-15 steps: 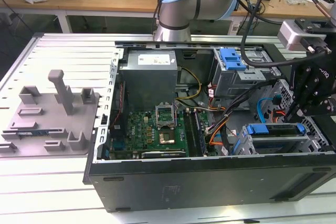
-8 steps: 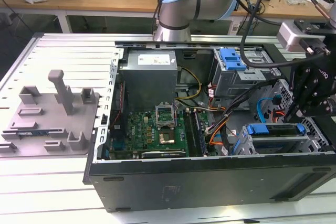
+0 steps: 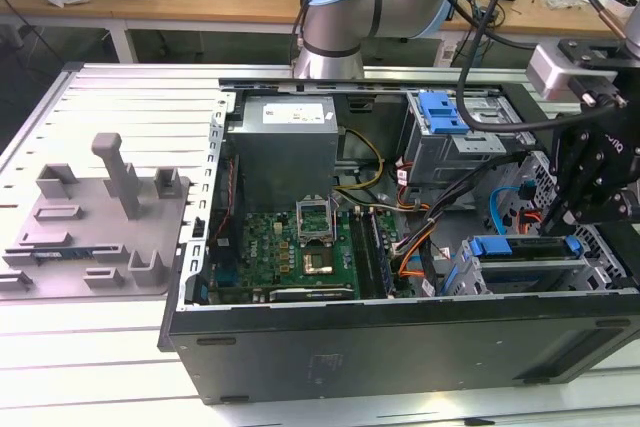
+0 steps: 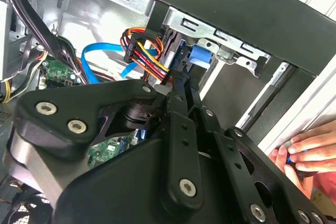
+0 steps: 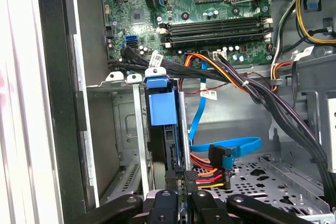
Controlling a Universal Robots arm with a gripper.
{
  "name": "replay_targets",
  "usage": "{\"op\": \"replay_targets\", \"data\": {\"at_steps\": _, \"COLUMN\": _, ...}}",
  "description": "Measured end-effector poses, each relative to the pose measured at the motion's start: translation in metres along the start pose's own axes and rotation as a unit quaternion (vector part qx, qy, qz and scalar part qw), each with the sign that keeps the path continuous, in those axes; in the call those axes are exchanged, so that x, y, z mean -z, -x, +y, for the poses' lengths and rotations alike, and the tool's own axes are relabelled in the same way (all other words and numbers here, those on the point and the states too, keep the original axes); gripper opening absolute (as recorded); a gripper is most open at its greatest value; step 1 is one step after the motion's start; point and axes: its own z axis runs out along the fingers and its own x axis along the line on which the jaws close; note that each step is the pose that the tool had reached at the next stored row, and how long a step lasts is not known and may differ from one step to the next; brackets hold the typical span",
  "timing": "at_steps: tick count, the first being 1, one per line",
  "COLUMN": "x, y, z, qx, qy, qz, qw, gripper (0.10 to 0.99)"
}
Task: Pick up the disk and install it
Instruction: 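Insert the first disk wire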
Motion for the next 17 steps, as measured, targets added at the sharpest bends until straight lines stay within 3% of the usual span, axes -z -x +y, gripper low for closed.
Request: {"op": "replay_targets", "data": {"at_steps": 17, "x": -0.0037, "y": -0.0009, "z": -0.0001, "qx": 0.0, "qy": 0.0, "qz": 0.0, "qw": 1.0, "gripper": 0.165}}
